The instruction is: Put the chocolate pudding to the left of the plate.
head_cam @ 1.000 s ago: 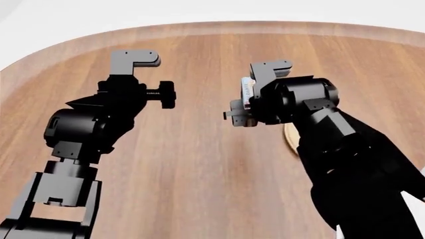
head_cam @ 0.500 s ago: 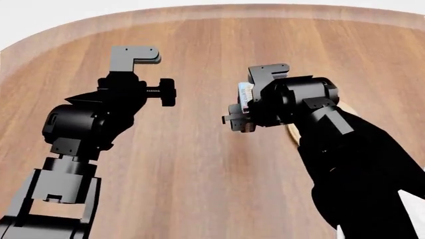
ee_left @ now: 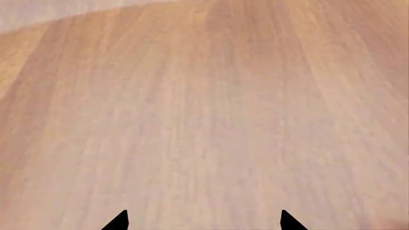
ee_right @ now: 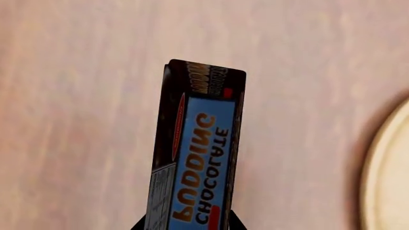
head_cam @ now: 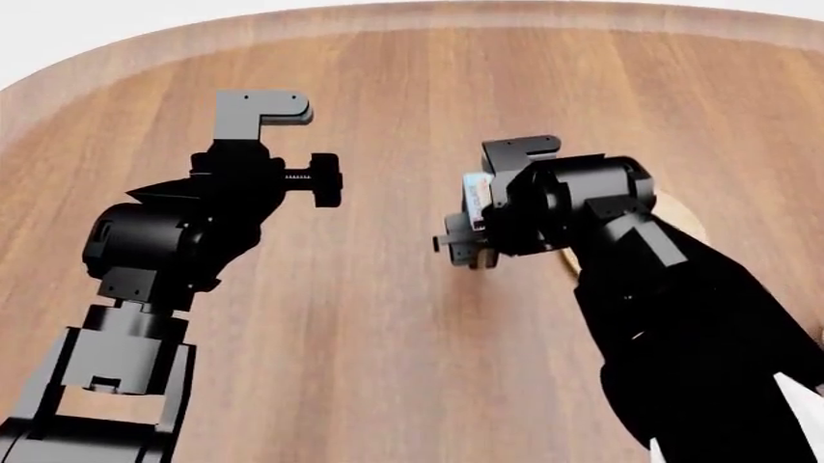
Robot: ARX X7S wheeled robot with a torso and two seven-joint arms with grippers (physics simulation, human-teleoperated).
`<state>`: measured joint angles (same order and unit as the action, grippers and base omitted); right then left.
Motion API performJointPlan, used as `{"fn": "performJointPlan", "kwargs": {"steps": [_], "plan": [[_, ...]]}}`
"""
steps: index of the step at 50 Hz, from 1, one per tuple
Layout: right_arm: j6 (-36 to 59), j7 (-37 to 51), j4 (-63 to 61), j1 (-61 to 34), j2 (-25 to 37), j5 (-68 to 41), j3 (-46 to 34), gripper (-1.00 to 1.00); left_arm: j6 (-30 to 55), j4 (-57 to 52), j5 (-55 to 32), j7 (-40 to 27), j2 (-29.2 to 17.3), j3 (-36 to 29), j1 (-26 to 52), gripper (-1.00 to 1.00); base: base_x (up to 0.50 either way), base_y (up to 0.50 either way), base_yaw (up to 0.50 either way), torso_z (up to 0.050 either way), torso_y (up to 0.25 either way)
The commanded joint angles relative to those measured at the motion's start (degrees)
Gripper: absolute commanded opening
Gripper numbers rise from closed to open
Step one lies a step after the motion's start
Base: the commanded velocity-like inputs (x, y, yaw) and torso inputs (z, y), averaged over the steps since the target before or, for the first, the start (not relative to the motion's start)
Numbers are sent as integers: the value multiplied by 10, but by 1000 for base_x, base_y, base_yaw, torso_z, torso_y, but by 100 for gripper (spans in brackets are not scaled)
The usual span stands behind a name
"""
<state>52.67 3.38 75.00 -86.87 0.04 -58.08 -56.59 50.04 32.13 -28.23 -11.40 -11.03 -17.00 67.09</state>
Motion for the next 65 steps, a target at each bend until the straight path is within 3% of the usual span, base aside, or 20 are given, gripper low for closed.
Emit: {"fn": "performJointPlan", "kwargs": {"steps": [1, 26, 46, 47, 65], "plan": [[14, -15, 0, 11, 0, 52, 40, -100, -2, 4, -2, 1, 0, -2, 1, 100, 0, 0, 0, 0, 0], [25, -22, 0, 38, 0, 158, 145, -100, -15, 17, -3, 5, -3, -6, -3, 100, 0, 0, 0, 0, 0], [27, -18, 0, 45, 0, 189, 176, -100, -19, 21, -5, 6, -3, -10, -5, 100, 0, 0, 0, 0, 0], [27, -17, 0, 45, 0, 188, 175, 100, -21, 23, -5, 6, -3, -10, -4, 100, 0, 0, 0, 0, 0], [30, -30, 0, 21, 0, 217, 197, 100, -7, 4, -17, 3, -7, -6, -5, 100, 0, 0, 0, 0, 42]]}}
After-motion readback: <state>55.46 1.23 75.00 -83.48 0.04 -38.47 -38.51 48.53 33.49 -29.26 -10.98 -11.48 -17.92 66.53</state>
